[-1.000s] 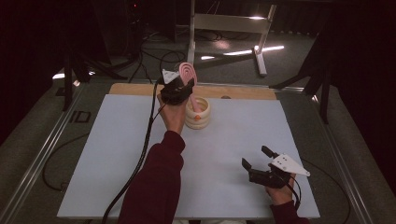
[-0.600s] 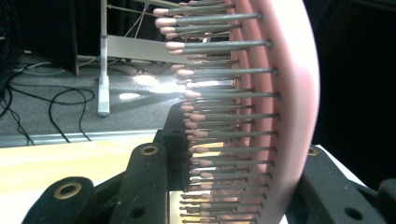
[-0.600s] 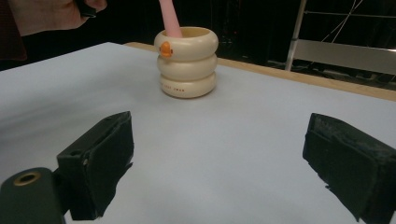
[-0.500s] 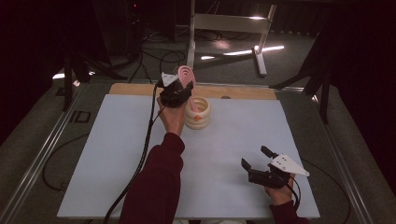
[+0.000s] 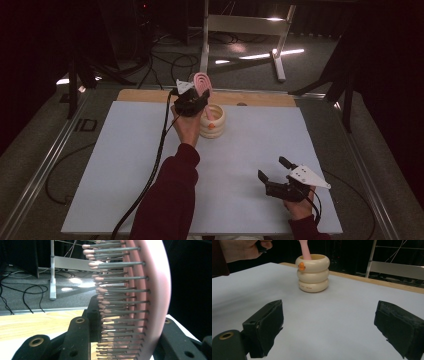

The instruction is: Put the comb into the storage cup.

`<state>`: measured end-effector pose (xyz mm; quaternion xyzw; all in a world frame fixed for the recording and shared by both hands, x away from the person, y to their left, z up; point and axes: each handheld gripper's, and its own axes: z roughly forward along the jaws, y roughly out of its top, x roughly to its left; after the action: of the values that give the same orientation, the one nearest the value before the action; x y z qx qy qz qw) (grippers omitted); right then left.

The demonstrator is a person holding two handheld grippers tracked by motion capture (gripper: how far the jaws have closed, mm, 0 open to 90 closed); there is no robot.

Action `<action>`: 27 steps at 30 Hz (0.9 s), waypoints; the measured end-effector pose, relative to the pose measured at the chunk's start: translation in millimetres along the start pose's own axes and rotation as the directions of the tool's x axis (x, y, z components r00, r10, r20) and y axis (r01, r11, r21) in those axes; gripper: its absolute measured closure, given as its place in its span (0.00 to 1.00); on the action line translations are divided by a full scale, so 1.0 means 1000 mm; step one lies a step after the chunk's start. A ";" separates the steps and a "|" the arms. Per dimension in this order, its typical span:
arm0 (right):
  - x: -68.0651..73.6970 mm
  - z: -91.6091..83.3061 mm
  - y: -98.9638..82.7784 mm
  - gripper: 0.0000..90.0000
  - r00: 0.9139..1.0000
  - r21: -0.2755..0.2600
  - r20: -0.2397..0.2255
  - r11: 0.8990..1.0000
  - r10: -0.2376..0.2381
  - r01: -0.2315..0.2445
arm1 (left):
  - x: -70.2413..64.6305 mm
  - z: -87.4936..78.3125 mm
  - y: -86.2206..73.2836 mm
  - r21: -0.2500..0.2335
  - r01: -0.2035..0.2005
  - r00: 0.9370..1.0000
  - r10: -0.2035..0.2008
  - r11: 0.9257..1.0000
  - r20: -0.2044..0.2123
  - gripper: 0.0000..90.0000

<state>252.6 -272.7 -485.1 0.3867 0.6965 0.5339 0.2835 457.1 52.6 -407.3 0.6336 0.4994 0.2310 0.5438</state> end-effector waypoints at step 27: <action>0.001 0.001 0.000 0.10 1.000 0.001 -0.005 1.000 0.002 -0.002 | -0.008 0.009 -0.010 0.017 -0.006 1.000 0.006 1.000 0.004 0.71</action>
<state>252.8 -271.9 -485.1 0.3859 0.6971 0.5349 0.2811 457.2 40.3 -417.3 0.6402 0.4982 0.2273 0.5388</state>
